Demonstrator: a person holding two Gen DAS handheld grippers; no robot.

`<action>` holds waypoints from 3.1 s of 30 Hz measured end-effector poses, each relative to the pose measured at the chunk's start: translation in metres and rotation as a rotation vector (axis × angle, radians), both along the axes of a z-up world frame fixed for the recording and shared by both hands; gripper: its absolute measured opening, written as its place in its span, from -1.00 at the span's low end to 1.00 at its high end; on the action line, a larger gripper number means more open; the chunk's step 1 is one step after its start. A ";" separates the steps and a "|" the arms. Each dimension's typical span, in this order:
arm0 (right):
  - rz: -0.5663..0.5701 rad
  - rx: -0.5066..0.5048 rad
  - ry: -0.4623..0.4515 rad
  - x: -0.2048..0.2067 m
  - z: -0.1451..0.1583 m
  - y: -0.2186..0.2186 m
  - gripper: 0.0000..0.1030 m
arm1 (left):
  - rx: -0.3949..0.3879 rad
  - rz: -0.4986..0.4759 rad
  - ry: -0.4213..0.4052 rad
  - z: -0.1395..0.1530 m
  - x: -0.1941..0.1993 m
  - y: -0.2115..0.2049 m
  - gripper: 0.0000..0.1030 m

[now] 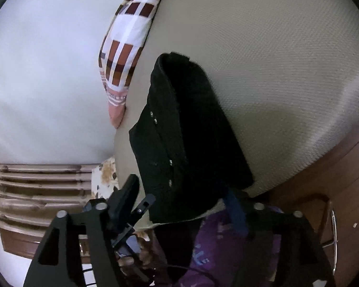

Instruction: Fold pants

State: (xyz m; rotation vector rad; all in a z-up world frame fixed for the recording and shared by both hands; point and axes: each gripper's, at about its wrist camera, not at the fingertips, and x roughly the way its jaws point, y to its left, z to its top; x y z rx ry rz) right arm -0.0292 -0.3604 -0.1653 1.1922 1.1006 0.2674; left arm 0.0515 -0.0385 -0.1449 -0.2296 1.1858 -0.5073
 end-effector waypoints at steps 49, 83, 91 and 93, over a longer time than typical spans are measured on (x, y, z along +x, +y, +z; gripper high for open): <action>-0.017 0.159 -0.026 0.009 -0.043 -0.021 -0.38 | 0.033 0.048 -0.036 0.002 0.012 0.012 0.41; 0.079 -0.486 -0.194 0.025 0.015 -0.006 0.34 | 0.375 0.038 -0.264 0.017 0.003 -0.007 0.43; 0.132 -0.485 -0.187 0.044 0.004 -0.002 0.49 | 0.397 0.036 -0.263 0.014 0.007 -0.010 0.56; 0.147 -0.484 -0.182 0.049 -0.001 0.000 0.51 | 0.395 0.033 -0.260 0.013 0.009 -0.010 0.57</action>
